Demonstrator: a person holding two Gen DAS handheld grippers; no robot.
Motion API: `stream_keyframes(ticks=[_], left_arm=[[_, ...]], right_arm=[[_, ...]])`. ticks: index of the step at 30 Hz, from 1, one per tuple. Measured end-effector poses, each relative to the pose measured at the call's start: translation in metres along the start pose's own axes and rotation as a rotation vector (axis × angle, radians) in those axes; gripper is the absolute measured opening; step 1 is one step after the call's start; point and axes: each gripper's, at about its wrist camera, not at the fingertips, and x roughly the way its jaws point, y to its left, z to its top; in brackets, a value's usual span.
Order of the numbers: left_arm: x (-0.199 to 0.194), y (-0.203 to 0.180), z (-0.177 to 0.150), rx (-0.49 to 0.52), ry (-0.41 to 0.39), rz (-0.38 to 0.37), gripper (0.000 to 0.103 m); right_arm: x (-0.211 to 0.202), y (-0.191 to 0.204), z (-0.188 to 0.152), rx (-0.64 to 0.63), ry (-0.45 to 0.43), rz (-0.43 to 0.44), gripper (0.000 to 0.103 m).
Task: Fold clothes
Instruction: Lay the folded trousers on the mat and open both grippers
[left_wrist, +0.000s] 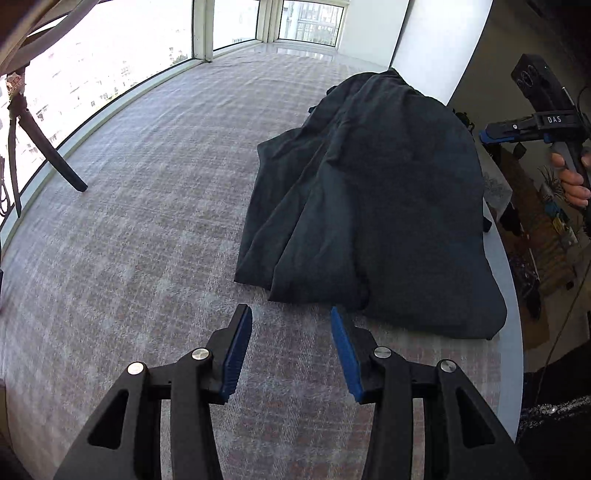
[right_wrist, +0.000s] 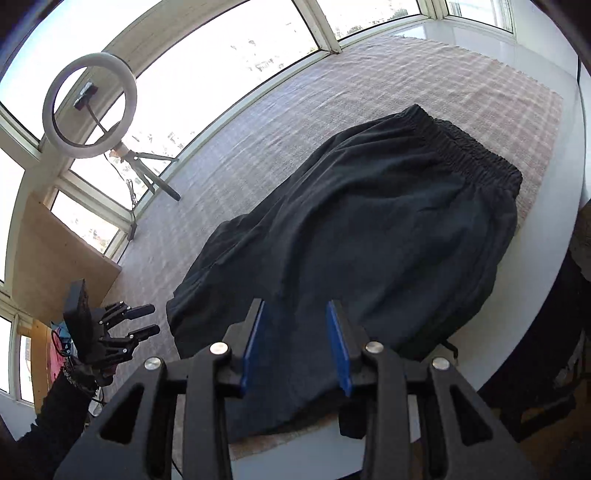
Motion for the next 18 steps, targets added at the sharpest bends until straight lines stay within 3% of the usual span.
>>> stream_keyframes(ticks=[5, 8, 12, 18], left_arm=[[0.011, 0.002, 0.003, 0.099, 0.035, -0.035, 0.042], [0.017, 0.008, 0.005, 0.141, 0.062, -0.041, 0.041], [0.019, 0.013, 0.011, 0.208, 0.078, -0.086, 0.041], [0.022, 0.023, 0.020, 0.291, 0.078, -0.143, 0.040]], right_arm=[[0.027, 0.037, -0.105, 0.096, 0.125, 0.086, 0.034], [0.044, 0.058, -0.142, 0.099, 0.127, 0.074, 0.034], [0.067, 0.082, -0.162, 0.064, 0.145, 0.035, 0.034], [0.088, 0.094, -0.163, 0.045, 0.137, -0.027, 0.034]])
